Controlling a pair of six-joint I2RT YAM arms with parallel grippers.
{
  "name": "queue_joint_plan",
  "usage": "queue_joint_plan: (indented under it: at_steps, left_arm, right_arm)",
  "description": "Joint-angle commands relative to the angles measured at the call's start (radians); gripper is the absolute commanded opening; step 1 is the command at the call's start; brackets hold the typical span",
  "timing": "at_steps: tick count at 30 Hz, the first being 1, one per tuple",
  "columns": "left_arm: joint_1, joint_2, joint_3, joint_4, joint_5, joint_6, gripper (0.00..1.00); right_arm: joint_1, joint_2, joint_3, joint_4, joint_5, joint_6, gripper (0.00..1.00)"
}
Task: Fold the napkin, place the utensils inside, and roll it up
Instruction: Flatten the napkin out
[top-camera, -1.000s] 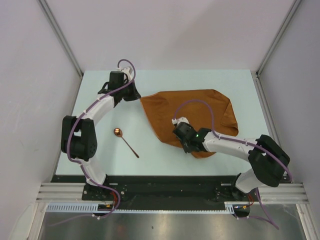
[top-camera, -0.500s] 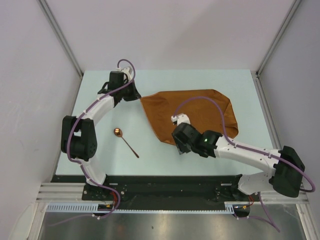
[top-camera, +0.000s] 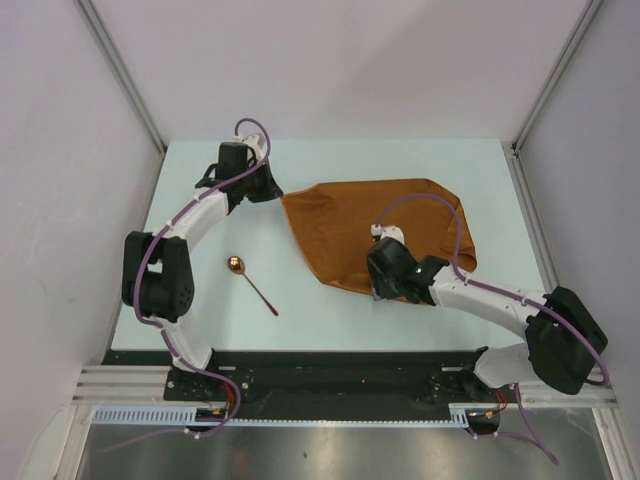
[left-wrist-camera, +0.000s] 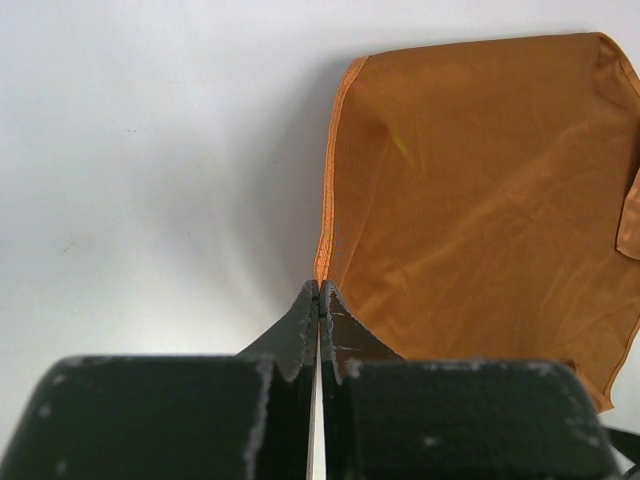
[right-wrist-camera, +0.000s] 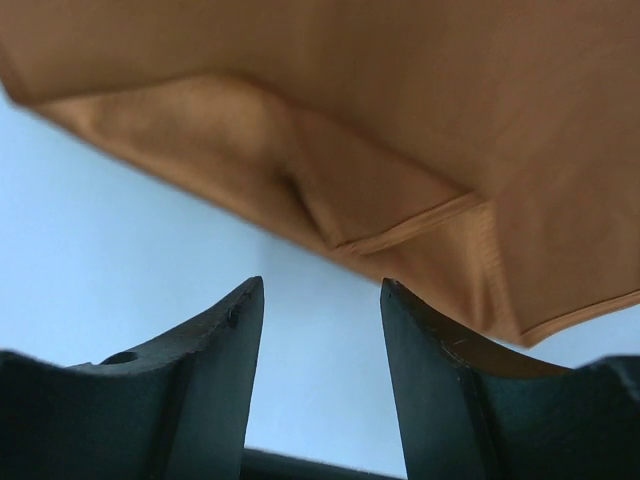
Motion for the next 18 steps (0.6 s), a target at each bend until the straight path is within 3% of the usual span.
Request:
queue_joint_plan:
  at_steps: [1, 18]
  left_arm:
    - [0.011, -0.028, 0.041, 0.009, 0.009, -0.002, 0.00]
    - [0.014, -0.016, 0.047, 0.007, 0.018, -0.007, 0.00]
  right_arm:
    - [-0.072, 0.050, 0.021, 0.094, -0.038, -0.079, 0.56]
    - [-0.125, 0.196, 0.022, 0.148, -0.081, -0.079, 0.50]
